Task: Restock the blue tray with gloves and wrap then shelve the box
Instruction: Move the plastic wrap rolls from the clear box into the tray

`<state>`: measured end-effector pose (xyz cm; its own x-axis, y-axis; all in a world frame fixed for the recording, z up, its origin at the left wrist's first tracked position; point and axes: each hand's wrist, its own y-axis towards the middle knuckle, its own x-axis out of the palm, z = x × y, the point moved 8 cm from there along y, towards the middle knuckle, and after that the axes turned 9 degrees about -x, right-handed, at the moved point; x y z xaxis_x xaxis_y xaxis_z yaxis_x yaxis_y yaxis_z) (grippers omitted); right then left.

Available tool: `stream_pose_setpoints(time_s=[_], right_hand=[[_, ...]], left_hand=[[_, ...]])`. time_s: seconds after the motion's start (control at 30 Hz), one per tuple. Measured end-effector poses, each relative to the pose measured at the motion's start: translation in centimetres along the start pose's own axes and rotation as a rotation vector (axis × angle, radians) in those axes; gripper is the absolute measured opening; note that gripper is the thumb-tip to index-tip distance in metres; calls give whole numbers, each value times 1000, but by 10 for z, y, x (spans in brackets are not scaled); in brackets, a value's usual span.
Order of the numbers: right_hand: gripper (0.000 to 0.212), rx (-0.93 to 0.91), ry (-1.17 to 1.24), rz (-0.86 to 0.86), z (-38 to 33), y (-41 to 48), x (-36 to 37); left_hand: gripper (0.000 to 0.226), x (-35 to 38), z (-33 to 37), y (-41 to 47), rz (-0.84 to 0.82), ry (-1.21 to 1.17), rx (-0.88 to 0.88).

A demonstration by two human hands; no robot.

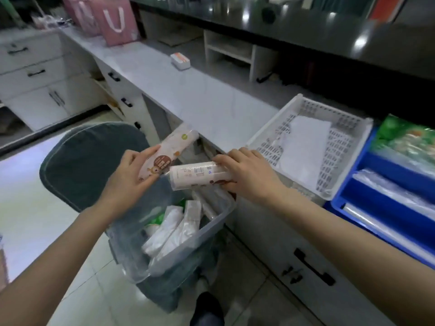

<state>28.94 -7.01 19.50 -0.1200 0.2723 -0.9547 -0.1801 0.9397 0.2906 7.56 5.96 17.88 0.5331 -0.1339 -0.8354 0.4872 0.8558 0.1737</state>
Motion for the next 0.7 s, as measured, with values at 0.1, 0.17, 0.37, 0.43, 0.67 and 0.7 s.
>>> stream_pose_setpoints(time_s=[0.1, 0.17, 0.37, 0.43, 0.67, 0.7], right_hand=[[55, 99, -67, 24, 28, -59, -49], [56, 178, -117, 13, 50, -104, -74], [59, 473, -236, -80, 111, -239, -112], [61, 577, -237, -108, 127, -277, -115], [63, 831, -152, -113, 161, -344, -99], [63, 854, -141, -125, 165, -347, -94]], left_hand=[[64, 10, 71, 4, -2, -91, 132], [67, 29, 119, 4, -35, -130, 211], [66, 104, 248, -10, -195, -276, 403], [66, 128, 281, -19, -264, -299, 467], [66, 190, 353, -32, -423, -221, 617], [66, 197, 358, -31, -438, -206, 625]])
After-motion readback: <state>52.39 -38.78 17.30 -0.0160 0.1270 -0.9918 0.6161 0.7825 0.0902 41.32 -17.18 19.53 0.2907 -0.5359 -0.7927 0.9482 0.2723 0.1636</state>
